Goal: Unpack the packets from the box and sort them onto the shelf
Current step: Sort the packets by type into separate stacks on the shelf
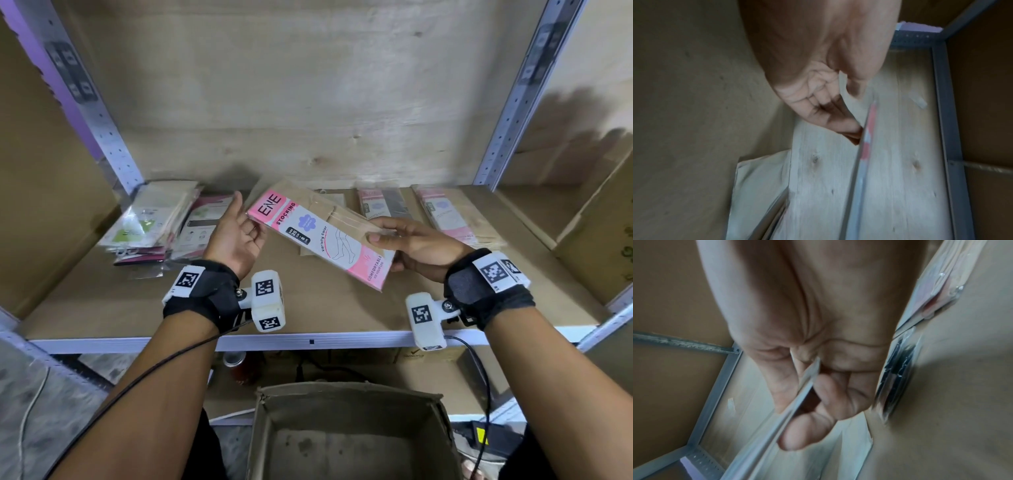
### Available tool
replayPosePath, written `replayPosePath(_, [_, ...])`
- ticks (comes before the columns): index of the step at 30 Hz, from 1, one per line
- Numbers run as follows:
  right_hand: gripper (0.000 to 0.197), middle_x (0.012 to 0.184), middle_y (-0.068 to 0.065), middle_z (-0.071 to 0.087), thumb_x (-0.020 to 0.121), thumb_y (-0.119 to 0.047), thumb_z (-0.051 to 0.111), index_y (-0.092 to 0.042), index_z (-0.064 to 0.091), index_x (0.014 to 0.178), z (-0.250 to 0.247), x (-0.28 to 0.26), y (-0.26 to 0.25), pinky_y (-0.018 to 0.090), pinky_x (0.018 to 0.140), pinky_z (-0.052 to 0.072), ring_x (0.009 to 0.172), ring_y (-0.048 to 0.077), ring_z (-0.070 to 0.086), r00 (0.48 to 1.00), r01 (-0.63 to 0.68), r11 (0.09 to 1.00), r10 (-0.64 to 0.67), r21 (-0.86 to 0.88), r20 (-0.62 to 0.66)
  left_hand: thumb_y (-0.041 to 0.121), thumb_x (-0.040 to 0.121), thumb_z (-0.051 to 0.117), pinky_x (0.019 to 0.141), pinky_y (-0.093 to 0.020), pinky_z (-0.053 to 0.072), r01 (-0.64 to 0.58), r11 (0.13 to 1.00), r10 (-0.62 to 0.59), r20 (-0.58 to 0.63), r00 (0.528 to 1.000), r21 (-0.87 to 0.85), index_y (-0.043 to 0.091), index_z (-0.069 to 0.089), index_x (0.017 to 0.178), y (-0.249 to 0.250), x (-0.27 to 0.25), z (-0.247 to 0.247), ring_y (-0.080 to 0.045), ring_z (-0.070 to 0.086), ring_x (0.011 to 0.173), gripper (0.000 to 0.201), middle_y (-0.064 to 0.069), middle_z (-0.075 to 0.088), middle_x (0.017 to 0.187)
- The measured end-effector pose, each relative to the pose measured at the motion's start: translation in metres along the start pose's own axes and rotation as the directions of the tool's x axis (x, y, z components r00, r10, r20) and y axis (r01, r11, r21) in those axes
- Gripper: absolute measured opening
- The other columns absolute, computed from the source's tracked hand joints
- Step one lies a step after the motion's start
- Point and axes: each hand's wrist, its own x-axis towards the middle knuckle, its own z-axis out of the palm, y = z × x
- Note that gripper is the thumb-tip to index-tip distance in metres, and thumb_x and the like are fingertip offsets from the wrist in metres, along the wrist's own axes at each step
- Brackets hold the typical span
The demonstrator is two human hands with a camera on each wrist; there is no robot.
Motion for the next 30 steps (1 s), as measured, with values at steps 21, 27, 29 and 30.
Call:
replayPosePath(21, [0.012,0.085,0.010,0.075,0.087,-0.018,0.072,-0.011,0.063,0.091,-0.148,-0.059,0.006,0.027,0.050,0.049,0.062,0.019,0.065,0.744,0.053,0.996,0.005,0.067,-0.669,0.001,0.094,0.062,0.070,-0.025,0.062,-0.079,0.769,-0.227,0.387,0.894,0.634,-0.003,0.059,0.128,-0.158,-0.010,0.216,-0.019,0.073,0.082,0.034,-0.021,0.069,0.120])
replayPosePath(27, [0.040,0.095,0.002,0.068,0.080,-0.032,0.078,-0.016,0.065,0.114,-0.182,-0.056,0.021,0.036,0.073,0.051,0.068,0.018,0.058,0.684,-0.224,0.957,0.020,-0.183,-0.729,-0.005,0.095,0.058,0.064,-0.024,0.062,-0.068,0.680,-0.242,0.311,0.919,0.730,-0.010,0.055,0.131,-0.185,-0.005,0.232,-0.024,0.070,0.087,0.036,-0.025,0.066,0.124])
replayPosePath(29, [0.035,0.095,0.001,0.068,0.081,-0.027,0.077,-0.015,0.067,0.112,-0.183,-0.053,0.023,0.036,0.080,0.051,0.075,0.018,0.058,0.668,-0.255,0.941,0.004,-0.224,-0.744,-0.007,0.095,0.057,0.062,-0.024,0.062,-0.058,0.657,-0.236,0.278,0.931,0.752,-0.012,0.054,0.129,-0.190,-0.002,0.236,-0.026,0.068,0.091,0.034,-0.028,0.064,0.124])
replayPosePath(30, [0.027,0.090,-0.001,0.067,0.081,-0.025,0.075,-0.014,0.069,0.105,-0.183,-0.052,0.023,0.035,0.078,0.050,0.073,0.017,0.058,0.661,-0.275,0.932,0.006,-0.235,-0.751,-0.008,0.095,0.057,0.061,-0.023,0.061,-0.053,0.647,-0.230,0.261,0.937,0.761,-0.012,0.054,0.128,-0.191,-0.001,0.237,-0.027,0.067,0.091,0.033,-0.029,0.064,0.123])
